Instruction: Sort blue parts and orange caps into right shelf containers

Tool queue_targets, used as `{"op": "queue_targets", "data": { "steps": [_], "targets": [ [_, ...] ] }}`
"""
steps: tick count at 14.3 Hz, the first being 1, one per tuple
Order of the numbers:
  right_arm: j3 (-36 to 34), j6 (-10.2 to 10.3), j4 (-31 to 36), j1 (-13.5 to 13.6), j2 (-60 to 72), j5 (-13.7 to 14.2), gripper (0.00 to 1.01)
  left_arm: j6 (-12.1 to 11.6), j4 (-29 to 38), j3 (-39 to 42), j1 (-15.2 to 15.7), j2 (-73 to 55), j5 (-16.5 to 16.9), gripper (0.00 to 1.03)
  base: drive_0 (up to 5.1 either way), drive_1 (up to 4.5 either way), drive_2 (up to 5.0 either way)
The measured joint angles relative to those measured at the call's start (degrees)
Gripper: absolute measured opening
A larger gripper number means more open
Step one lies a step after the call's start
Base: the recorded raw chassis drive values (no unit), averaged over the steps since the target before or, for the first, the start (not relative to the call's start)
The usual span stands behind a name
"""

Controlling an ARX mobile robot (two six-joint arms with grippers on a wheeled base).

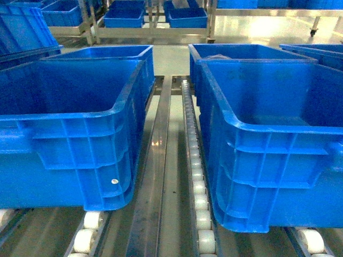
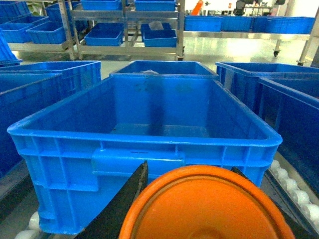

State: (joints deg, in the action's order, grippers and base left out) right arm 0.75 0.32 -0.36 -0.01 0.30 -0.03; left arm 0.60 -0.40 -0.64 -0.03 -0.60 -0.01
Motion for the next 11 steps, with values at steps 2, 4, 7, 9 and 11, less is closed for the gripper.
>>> {"op": "queue_targets", "data": {
  "steps": [2,4,7,9,11],
  "targets": [
    [0.0,0.0,0.0,0.0,0.0,0.0,0.42,0.0,0.0,0.0,0.0,0.0,0.0,0.41,0.0,0.00,0.0],
    [0.0,0.0,0.0,0.0,0.0,0.0,0.42,0.0,0.0,0.0,0.0,0.0,0.0,0.41,0.0,0.00,0.0],
    [0.0,0.0,0.0,0.0,0.0,0.0,0.42,0.0,0.0,0.0,0.0,0.0,0.0,0.41,0.0,0.00,0.0],
    [0.0,0.0,0.0,0.0,0.0,0.0,0.42,0.0,0.0,0.0,0.0,0.0,0.0,0.41,0.0,0.00,0.0],
    [0.0,0.0,0.0,0.0,0.0,0.0,0.42,0.0,0.0,0.0,0.0,0.0,0.0,0.41,0.0,0.00,0.0]
  ]
}}
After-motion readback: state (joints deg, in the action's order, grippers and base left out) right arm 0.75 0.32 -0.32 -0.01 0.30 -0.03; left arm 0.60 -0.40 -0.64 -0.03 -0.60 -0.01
